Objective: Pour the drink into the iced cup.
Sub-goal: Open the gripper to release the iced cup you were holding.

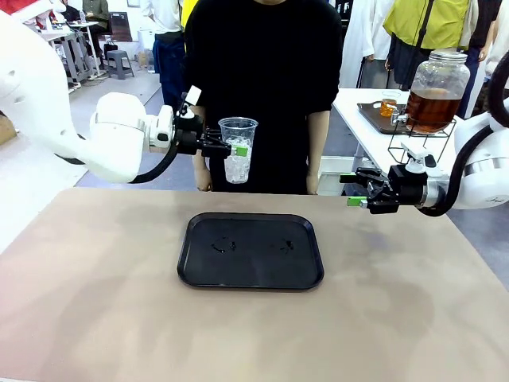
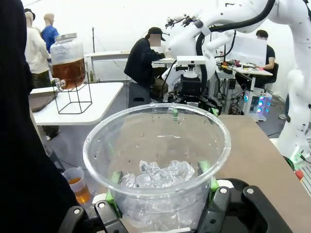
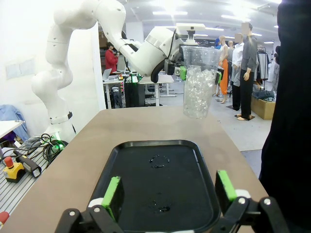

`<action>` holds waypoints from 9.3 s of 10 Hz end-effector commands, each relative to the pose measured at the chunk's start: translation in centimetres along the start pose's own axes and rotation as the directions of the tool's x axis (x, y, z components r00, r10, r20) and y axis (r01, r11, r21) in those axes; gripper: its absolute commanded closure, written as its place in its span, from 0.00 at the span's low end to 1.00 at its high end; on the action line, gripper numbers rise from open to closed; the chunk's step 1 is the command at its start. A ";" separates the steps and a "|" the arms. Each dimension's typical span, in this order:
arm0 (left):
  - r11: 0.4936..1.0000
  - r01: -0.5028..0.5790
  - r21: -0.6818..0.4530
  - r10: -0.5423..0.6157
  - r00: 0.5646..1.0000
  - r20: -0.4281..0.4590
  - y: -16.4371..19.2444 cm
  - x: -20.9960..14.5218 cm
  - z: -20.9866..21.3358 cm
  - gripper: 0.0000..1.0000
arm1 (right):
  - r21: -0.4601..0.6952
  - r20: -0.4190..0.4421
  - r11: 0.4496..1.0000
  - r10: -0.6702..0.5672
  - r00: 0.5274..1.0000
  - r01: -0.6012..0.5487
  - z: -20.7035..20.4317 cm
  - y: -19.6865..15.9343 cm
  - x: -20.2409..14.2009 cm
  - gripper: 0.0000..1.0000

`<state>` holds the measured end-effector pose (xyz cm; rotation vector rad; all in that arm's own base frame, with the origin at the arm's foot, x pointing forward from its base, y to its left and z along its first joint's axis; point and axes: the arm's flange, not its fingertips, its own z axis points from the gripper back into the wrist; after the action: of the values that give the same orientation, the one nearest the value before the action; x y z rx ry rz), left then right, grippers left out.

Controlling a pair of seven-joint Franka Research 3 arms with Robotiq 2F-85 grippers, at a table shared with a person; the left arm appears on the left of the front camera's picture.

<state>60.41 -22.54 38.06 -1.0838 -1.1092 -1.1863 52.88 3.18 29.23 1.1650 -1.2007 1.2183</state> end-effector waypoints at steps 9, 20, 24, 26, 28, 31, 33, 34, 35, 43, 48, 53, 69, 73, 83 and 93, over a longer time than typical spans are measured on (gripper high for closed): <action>1.000 0.001 -0.008 -0.001 1.000 0.001 -0.7 0.0 0.0 0.23 | 0.002 -0.008 1.000 -0.001 1.000 0.001 -0.2 -0.5 0.4 0.00; 1.000 0.001 -0.008 -0.001 1.000 0.001 -0.7 0.0 0.0 0.23 | 0.002 -0.008 1.000 -0.001 1.000 0.001 -0.2 -0.5 0.4 0.00; 1.000 0.001 -0.008 -0.001 1.000 0.001 -0.7 0.0 0.0 0.23 | 0.002 -0.008 1.000 -0.001 1.000 0.001 -0.2 -0.5 0.4 0.00; 1.000 0.001 -0.008 -0.001 1.000 0.001 -0.7 0.0 0.0 0.23 | 0.002 -0.008 1.000 -0.001 1.000 0.001 -0.2 -0.5 0.4 0.00; 1.000 0.001 -0.008 -0.001 1.000 0.001 -0.7 0.0 0.0 0.23 | 0.002 -0.008 1.000 -0.001 1.000 0.001 -0.2 -0.5 0.4 0.00; 1.000 0.001 -0.008 -0.001 1.000 0.001 -0.7 0.0 0.0 0.23 | 0.002 -0.008 1.000 -0.001 1.000 0.001 -0.2 -0.5 0.4 0.00; 1.000 0.007 -0.021 -0.007 1.000 -0.007 -0.3 -0.3 0.2 0.00 | 0.002 -0.008 1.000 -0.001 1.000 0.001 -0.2 -0.5 0.4 0.00; 1.000 0.009 -0.008 -0.009 1.000 -0.018 -0.3 -0.8 0.8 0.00 | 0.002 -0.008 1.000 -0.001 1.000 0.001 -0.2 -0.5 0.4 0.00; 1.000 0.006 -0.001 -0.006 1.000 -0.013 -0.6 -1.5 1.9 0.00 | 0.002 -0.008 1.000 -0.001 1.000 0.001 -0.2 -0.5 0.4 0.00; 0.998 0.053 0.045 -0.053 0.999 -0.002 -8.0 -8.6 13.9 0.00 | 0.002 -0.008 1.000 -0.001 1.000 0.001 -0.2 -0.5 0.4 0.00; 0.997 0.078 -0.029 -0.077 0.996 0.055 -9.8 -10.2 17.7 0.00 | 0.002 -0.008 1.000 -0.001 1.000 0.001 -0.2 -0.5 0.4 0.00; 0.999 0.036 0.020 -0.038 0.997 0.062 -9.4 -10.4 17.2 0.00 | 0.002 -0.008 1.000 -0.001 1.000 0.001 -0.2 -0.5 0.4 0.00; 0.999 0.036 0.020 -0.038 0.997 0.062 -9.4 -10.4 17.2 0.00 | 0.002 -0.008 1.000 -0.001 1.000 0.001 -0.2 -0.5 0.4 0.00; 0.999 0.036 0.020 -0.038 0.997 0.062 -9.4 -10.4 17.2 0.00 | 0.002 -0.008 1.000 -0.001 1.000 0.001 -0.2 -0.5 0.4 0.00; 0.999 0.036 0.020 -0.038 0.997 0.062 -9.4 -10.4 17.2 0.00 | 0.002 -0.008 1.000 -0.001 1.000 0.001 -0.2 -0.5 0.4 0.00; 0.999 0.036 0.020 -0.038 0.997 0.062 -9.4 -10.4 17.2 0.00 | 0.002 -0.008 1.000 -0.001 1.000 0.001 -0.2 -0.5 0.4 0.00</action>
<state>49.31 -4.66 30.26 -1.1053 -1.1807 -1.1898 52.90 3.18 29.25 1.1646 -1.2010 1.2188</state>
